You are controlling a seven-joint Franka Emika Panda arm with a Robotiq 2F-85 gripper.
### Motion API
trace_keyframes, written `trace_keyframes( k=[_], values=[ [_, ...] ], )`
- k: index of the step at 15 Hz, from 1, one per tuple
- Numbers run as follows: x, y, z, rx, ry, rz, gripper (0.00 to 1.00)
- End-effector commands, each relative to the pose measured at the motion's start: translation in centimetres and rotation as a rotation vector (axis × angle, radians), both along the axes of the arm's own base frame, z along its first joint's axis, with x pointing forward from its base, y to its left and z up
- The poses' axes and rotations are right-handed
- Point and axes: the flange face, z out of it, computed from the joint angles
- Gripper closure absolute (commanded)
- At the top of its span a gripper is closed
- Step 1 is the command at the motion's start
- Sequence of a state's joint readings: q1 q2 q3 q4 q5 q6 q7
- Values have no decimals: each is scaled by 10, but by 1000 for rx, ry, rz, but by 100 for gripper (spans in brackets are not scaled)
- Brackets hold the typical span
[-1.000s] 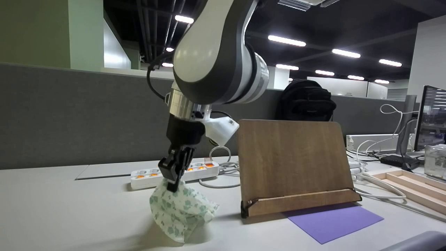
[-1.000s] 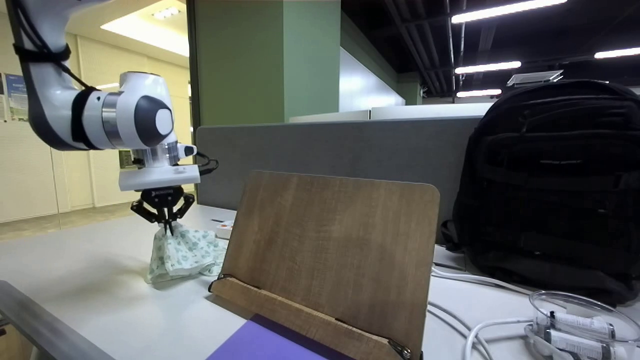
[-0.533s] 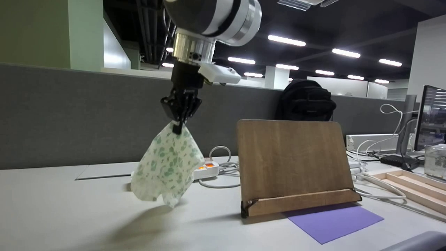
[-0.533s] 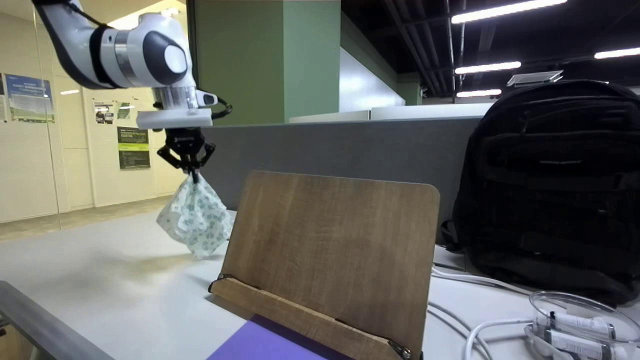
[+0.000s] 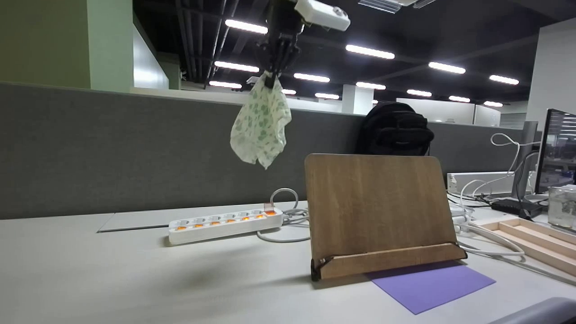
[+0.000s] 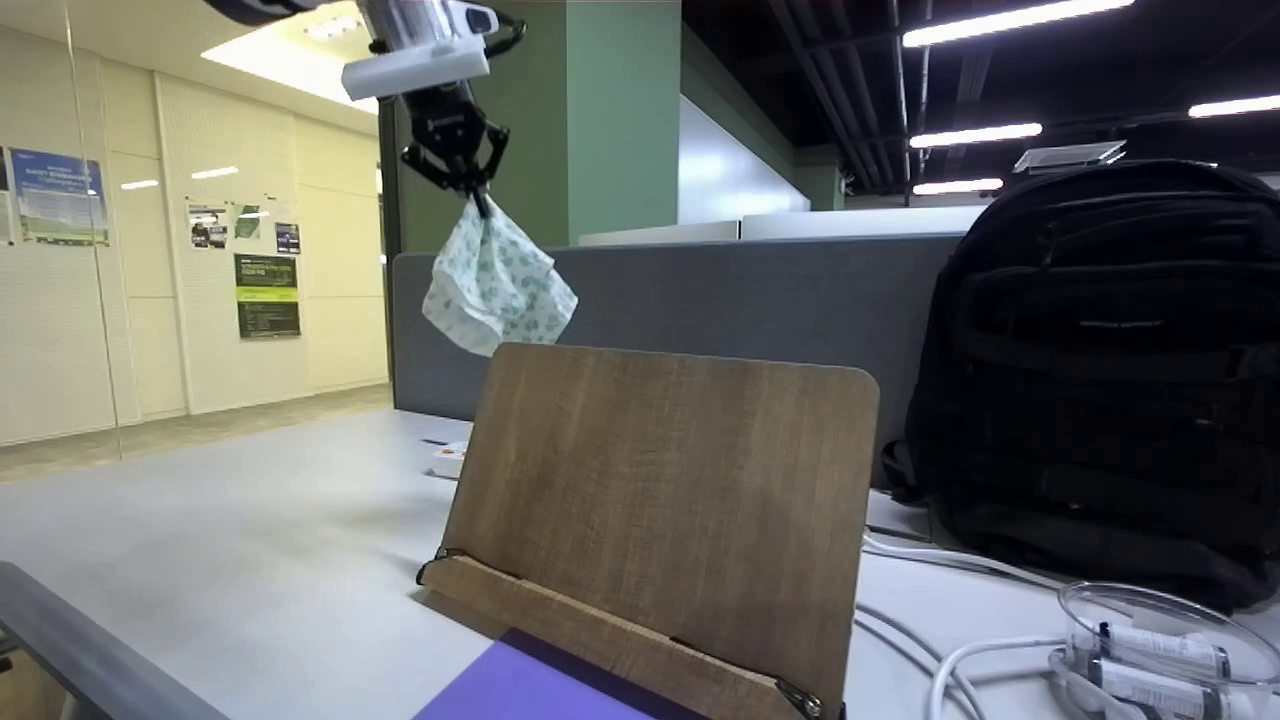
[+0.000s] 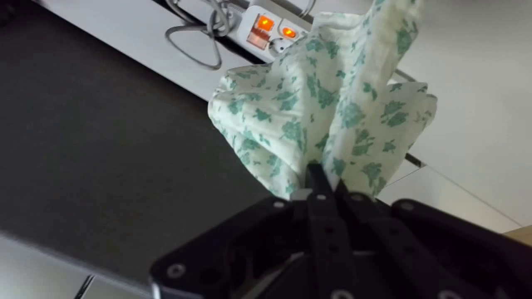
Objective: Put the towel on the wooden object
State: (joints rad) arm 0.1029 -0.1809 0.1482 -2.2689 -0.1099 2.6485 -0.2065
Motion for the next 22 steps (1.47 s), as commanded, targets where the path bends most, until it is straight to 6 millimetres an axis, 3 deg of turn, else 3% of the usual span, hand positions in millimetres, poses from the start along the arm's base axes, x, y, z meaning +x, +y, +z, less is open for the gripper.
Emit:
trace_keyframes(
  k=[1, 3, 8, 14, 17, 22],
  values=[
    [-4, -8, 15, -4, -16, -20, 98],
    [-11, -18, 33, -7, -28, -41, 98],
    [-17, -31, 33, -40, -13, -41, 100],
    [-34, -100, 45, -113, 11, -140, 100],
    [-46, -131, 41, -124, 34, -199, 100],
    [-69, -158, 16, -115, 86, -256, 100]
  ],
)
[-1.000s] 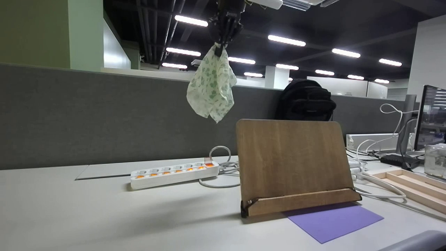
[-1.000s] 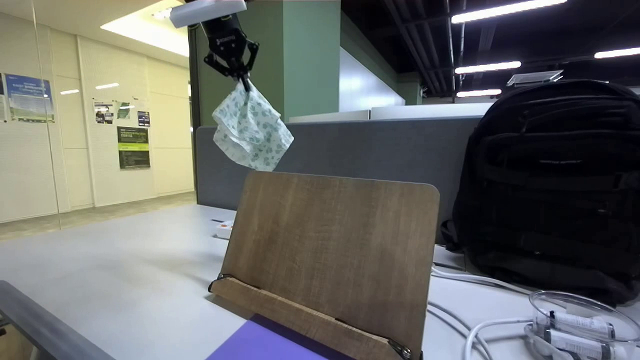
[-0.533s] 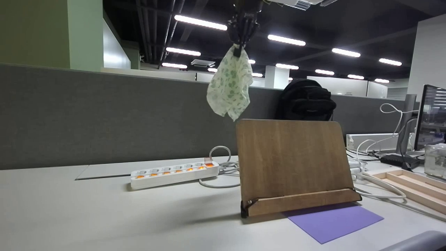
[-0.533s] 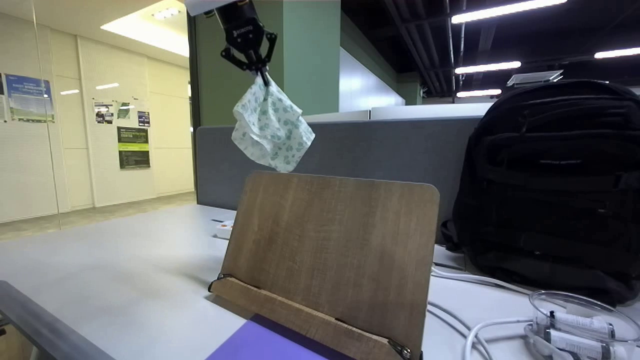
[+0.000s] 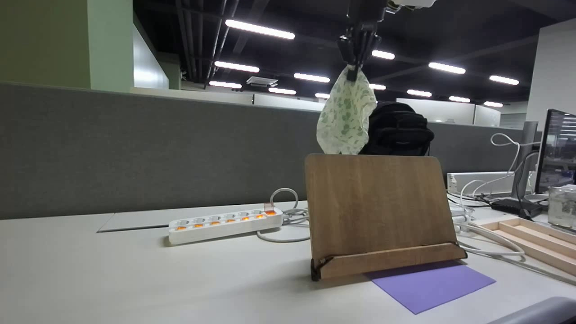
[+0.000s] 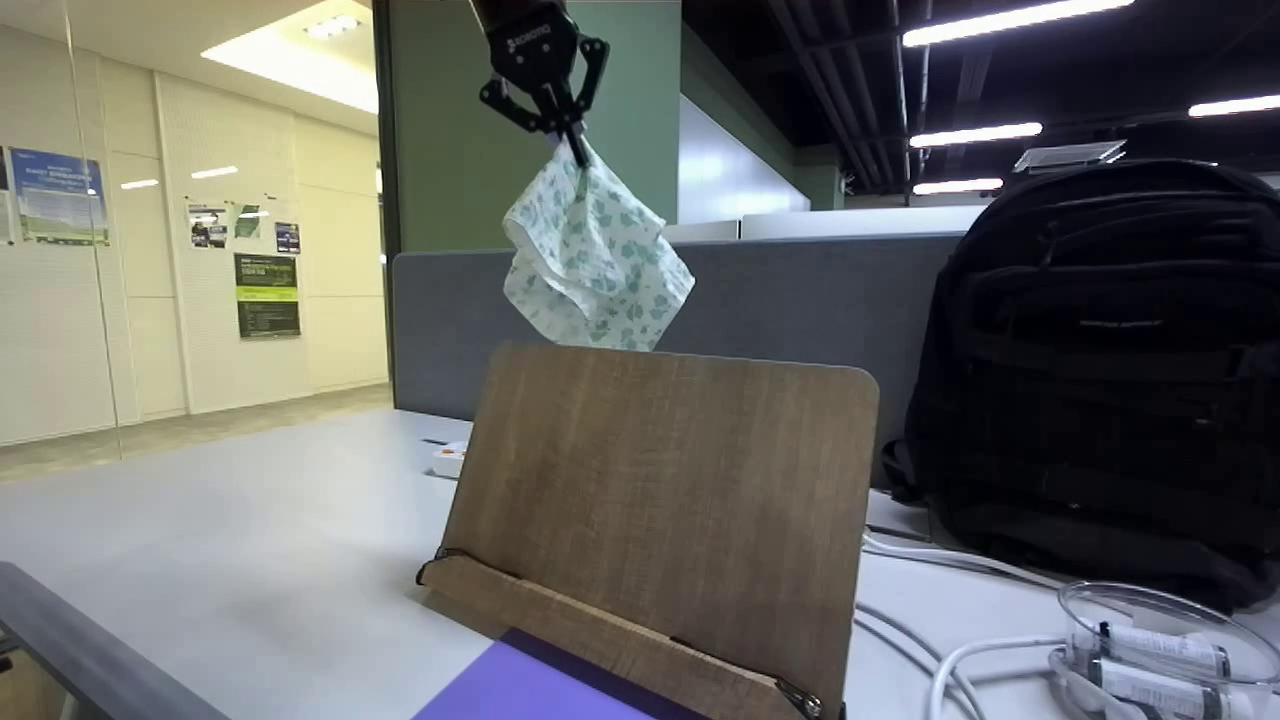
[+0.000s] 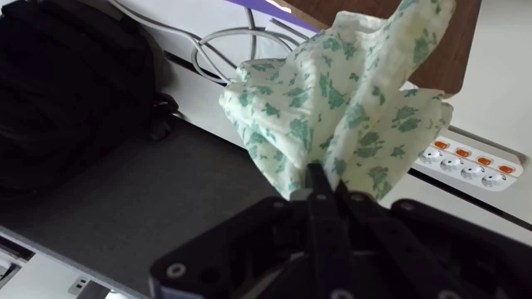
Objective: Put the towel on the wooden object
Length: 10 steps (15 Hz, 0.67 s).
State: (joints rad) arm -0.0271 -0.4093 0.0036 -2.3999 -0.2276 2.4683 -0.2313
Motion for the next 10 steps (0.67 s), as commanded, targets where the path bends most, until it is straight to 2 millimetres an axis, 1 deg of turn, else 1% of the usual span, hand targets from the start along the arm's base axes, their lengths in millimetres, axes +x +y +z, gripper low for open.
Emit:
trace_keyframes(
  k=[1, 6, 8, 10],
  values=[
    [-22, -13, -14, 10, 22, -36, 100],
    [-35, -23, -36, 28, 41, -63, 100],
    [-37, -25, -41, 35, 46, -75, 100],
    [-35, -24, -42, 40, 43, -89, 100]
  ],
)
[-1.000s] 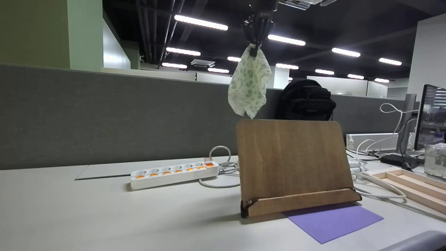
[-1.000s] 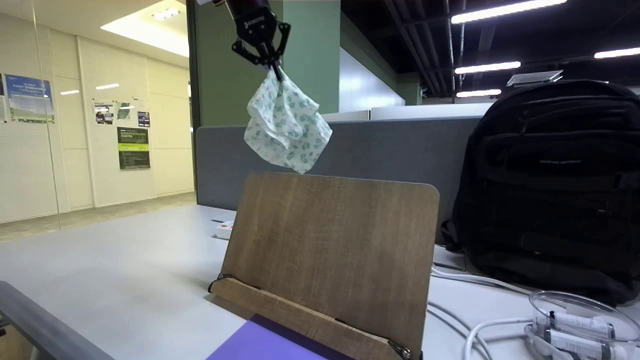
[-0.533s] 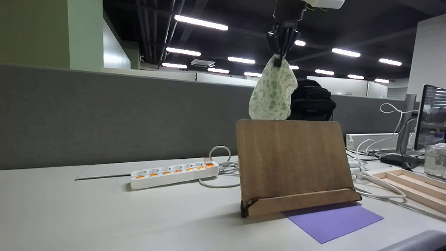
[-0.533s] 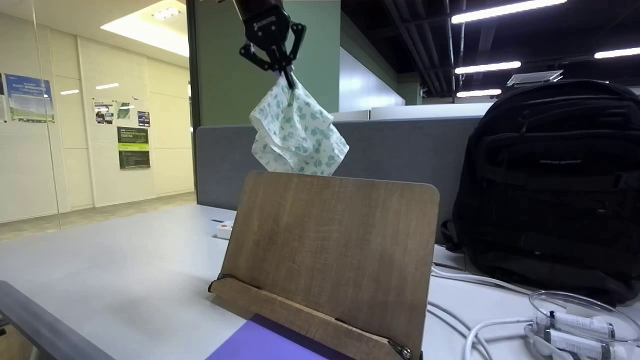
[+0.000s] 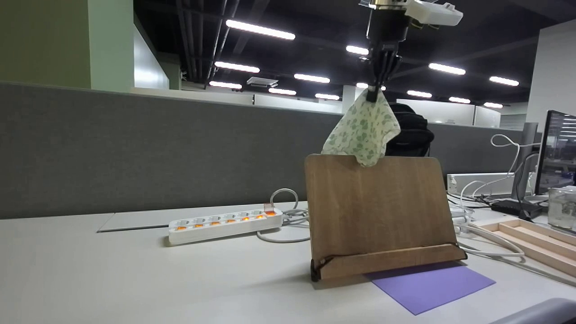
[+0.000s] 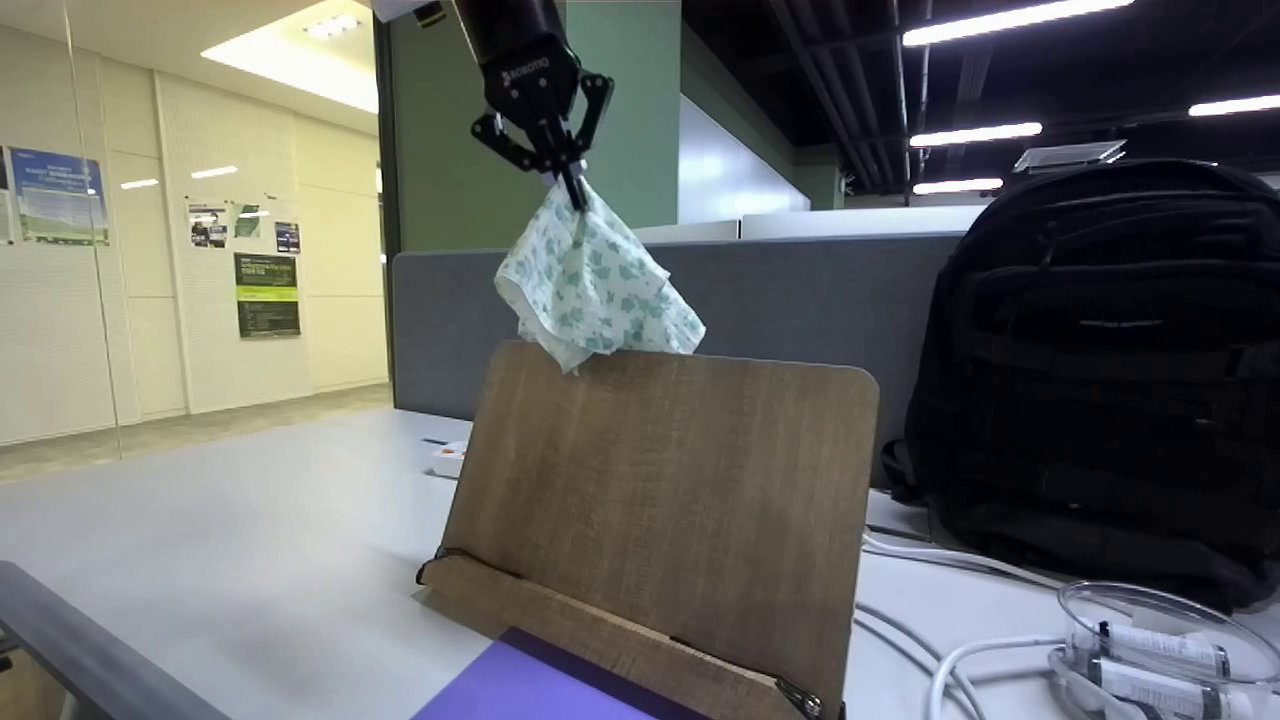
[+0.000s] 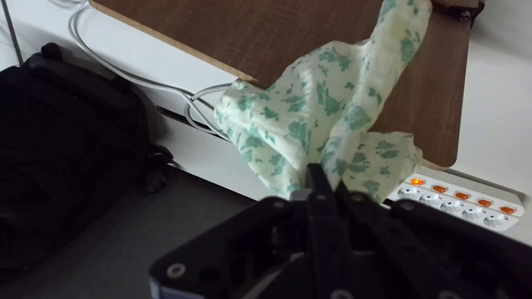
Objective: Put the towel on the wooden object
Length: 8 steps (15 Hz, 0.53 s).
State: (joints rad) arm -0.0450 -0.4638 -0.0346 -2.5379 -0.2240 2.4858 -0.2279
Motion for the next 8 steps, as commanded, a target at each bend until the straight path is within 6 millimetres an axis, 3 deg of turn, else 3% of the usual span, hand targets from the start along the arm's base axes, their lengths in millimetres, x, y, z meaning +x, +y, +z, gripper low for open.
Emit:
trace_keyframes(
  k=[1, 8],
  values=[
    [-3, 1, 0, 12, -23, -49, 100],
    [9, -4, -27, 18, 31, -132, 100]
  ],
)
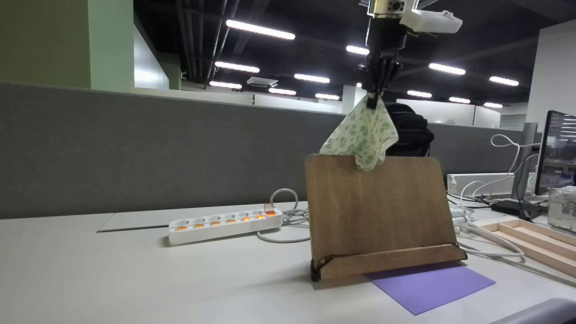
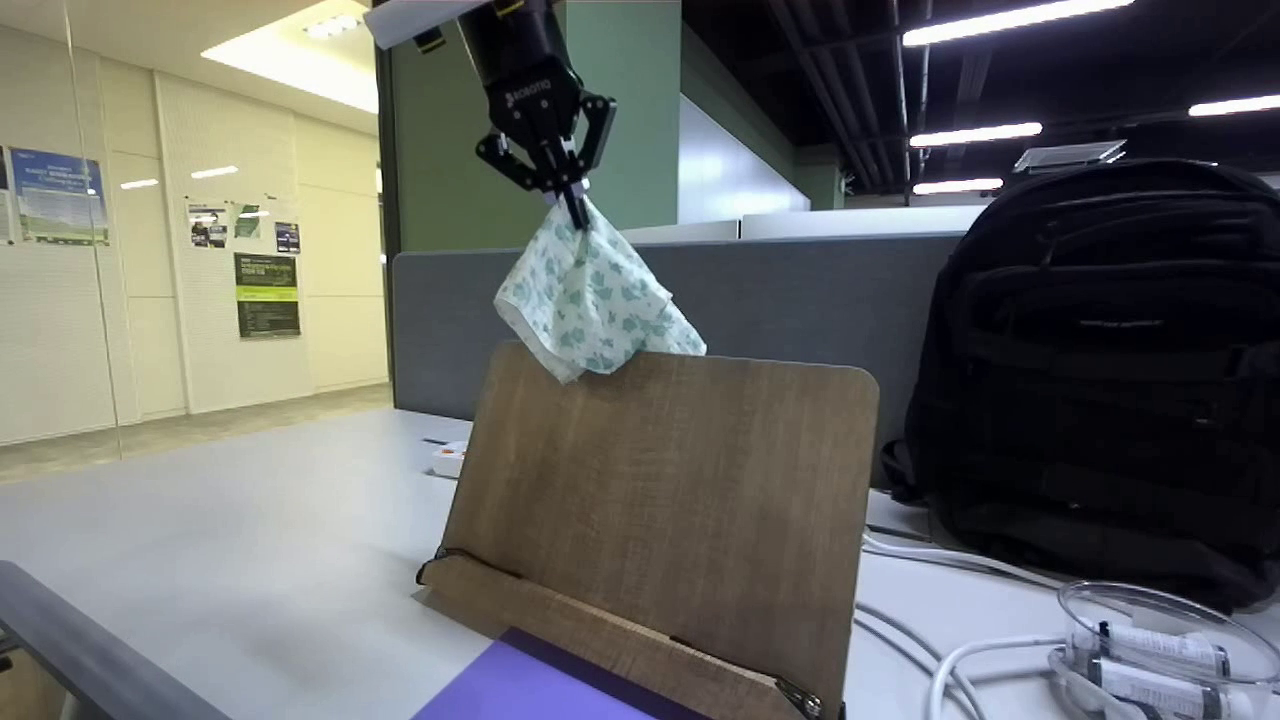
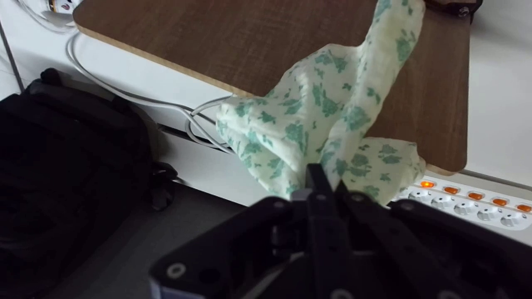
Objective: Put the towel on the wooden object
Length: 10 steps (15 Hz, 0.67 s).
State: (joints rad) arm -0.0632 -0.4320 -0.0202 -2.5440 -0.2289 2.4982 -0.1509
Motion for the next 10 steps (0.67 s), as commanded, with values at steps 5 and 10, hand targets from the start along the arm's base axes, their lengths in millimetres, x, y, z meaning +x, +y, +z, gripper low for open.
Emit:
trace_keyframes(
  k=[5, 10],
  values=[
    [15, 2, -36, 13, 71, -88, 100],
    [17, 12, -49, -4, 121, -63, 54]
  ],
)
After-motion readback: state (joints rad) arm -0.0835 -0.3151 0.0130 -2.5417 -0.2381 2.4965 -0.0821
